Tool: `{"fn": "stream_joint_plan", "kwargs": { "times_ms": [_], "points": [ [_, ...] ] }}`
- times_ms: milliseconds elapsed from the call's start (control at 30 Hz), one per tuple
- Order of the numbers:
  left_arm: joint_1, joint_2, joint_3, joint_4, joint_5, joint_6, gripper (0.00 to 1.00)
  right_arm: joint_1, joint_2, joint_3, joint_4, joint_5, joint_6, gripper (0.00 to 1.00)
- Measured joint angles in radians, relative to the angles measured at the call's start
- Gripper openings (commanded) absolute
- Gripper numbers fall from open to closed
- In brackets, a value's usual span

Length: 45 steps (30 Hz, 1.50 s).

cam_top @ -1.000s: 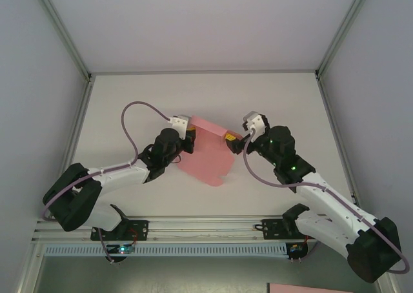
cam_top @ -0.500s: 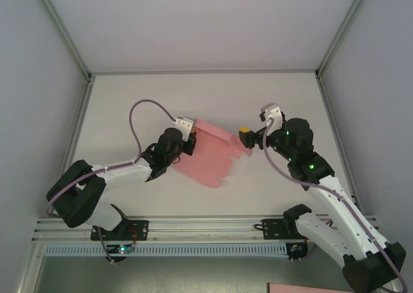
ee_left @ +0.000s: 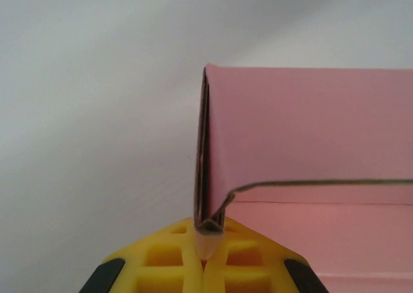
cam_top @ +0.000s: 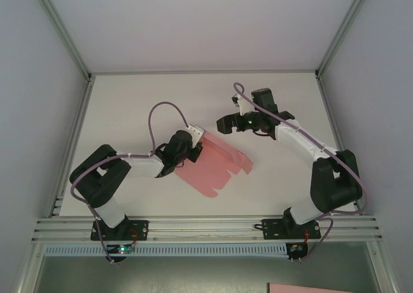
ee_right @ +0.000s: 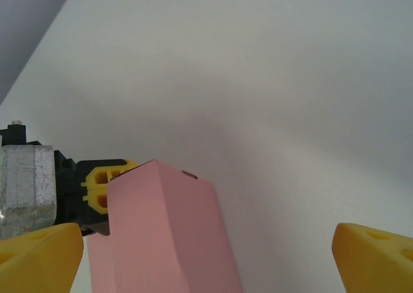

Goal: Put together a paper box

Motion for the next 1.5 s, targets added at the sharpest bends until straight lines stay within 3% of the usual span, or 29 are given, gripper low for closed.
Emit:
{"fn": "stream_joint_plan", "kwargs": {
  "times_ms": [433, 700, 1167, 1333, 1433, 1500],
  "points": [
    [0.000, 0.079, -0.003, 0.156, 0.021, -0.022, 0.06, 0.058, 0.241, 0.117, -0.106, -0.049, -0.027, 0.98],
    [0.000, 0.091, -0.006, 0.166, 0.017, -0.041, 0.18, 0.067, 0.249, 0.106, -0.097, -0.024, -0.024, 0.97],
    [0.000, 0.117, -0.005, 0.181, 0.009, -0.056, 0.20, 0.058, 0.246, 0.055, -0.027, -0.057, 0.000, 0.97],
    [0.000, 0.137, 0.018, 0.187, -0.007, -0.059, 0.17, 0.049, 0.253, 0.062, -0.028, -0.060, 0.000, 0.98],
    [0.000, 0.159, 0.038, 0.198, -0.011, -0.073, 0.00, 0.040, 0.253, 0.064, -0.023, -0.059, 0.000, 0.98],
    [0.000, 0.164, 0.042, 0.203, -0.024, -0.078, 0.00, 0.037, 0.253, 0.064, -0.012, -0.052, 0.000, 0.98]
  ]
}}
